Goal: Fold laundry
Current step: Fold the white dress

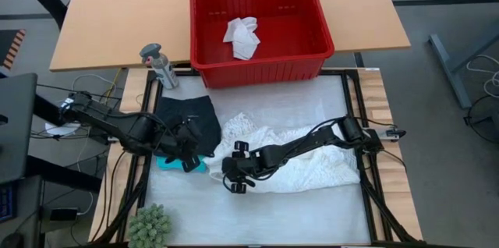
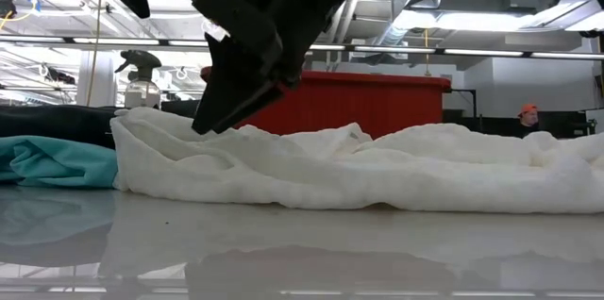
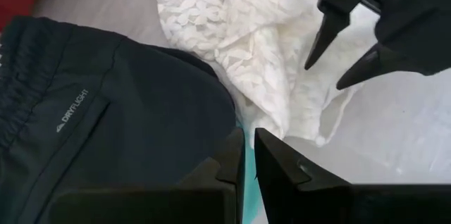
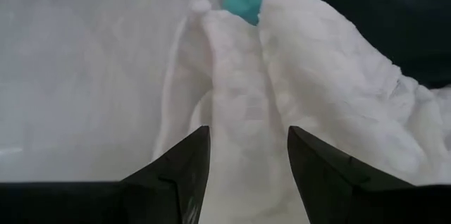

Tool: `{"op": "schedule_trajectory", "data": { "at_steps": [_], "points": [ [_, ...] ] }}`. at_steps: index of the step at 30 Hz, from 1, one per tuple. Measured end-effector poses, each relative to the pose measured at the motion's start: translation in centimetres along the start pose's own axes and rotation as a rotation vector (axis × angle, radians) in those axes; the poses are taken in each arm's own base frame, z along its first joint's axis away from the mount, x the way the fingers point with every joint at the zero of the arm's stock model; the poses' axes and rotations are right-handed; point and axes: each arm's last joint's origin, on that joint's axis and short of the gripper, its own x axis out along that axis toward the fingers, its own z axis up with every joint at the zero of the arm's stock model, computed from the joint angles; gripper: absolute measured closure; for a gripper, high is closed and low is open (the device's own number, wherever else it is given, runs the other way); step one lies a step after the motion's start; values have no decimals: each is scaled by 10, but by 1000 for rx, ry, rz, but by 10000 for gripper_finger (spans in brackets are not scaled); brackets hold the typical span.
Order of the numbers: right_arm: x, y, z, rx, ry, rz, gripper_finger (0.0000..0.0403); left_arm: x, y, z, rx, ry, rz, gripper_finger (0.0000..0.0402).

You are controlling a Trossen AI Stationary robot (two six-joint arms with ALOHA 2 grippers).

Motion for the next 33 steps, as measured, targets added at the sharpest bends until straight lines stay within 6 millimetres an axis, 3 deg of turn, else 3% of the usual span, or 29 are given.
{"op": "schedule_trajectory", "data": {
  "at_steps": [4,10,16,21,29,33],
  "points": [
    [0,1,1,0,-11,3,189,0,-1,-1,3,-8,4,380],
    [16,8,-9,-11,3,-3,189,0,-1,-1,-7,-9,5,380],
    [15,13,-13,-29,33,-4,198,0,-1,0,-8,-17,9,380],
    [13,10,-17,-41,81,-18,249,0,-1,1,-16,-33,17,380],
    [13,12,-20,-45,112,-27,377,0,-1,1,-27,-32,18,380],
    [1,19,-5,-52,89,-21,378,0,-1,1,-29,-33,17,380]
  ]
}}
